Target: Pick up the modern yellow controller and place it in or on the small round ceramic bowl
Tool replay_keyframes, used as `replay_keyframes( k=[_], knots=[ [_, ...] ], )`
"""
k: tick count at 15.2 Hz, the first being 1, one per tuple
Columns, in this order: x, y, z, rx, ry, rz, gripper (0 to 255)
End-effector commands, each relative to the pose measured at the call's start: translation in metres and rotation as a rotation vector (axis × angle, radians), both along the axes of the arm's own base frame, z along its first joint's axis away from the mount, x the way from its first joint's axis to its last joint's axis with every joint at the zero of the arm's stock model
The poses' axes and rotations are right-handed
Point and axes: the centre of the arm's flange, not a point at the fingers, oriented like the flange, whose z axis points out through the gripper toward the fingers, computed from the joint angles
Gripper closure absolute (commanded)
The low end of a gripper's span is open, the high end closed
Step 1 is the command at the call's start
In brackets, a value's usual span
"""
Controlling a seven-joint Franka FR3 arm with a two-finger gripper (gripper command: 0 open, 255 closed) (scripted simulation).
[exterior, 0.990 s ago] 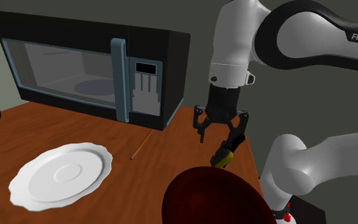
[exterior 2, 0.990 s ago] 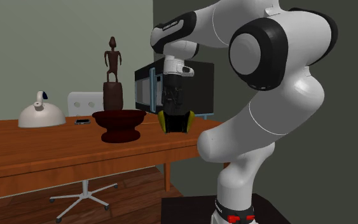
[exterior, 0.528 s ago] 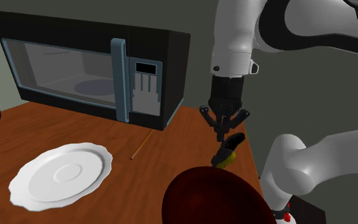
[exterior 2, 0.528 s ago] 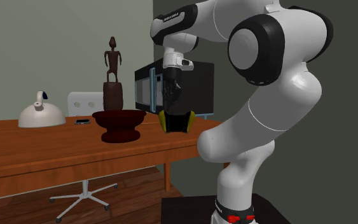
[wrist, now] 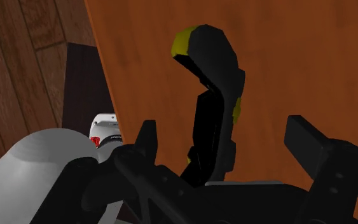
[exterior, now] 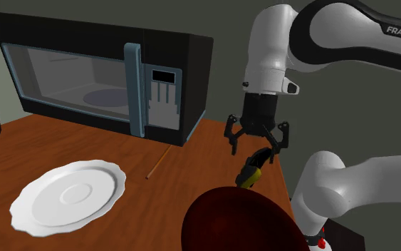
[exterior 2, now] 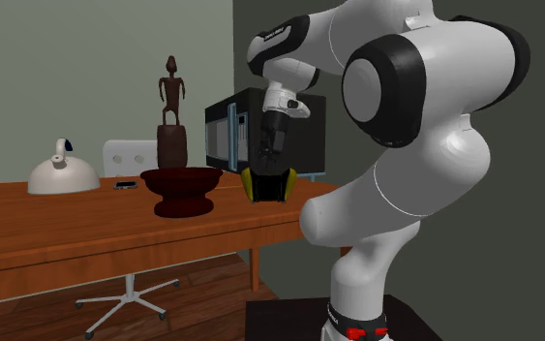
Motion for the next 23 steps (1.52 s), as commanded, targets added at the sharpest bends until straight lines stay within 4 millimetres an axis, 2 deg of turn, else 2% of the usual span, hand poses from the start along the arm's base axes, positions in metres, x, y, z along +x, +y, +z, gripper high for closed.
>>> replay_keyframes(
  k=[1,4,11,12,21,23],
  knots=[
    [0.0,0.001,-0.011,0.003,0.002,-0.009,0],
    [-0.003,0.004,-0.024,0.003,0.002,-0.009,0],
    [-0.003,0.004,-0.024,0.003,0.002,-0.009,0],
    [-0.003,0.004,-0.024,0.003,0.002,-0.009,255],
    [-0.003,0.004,-0.024,0.003,0.002,-0.009,255],
    [-0.003,0.004,-0.013,0.003,0.002,-0.009,255]
  ],
)
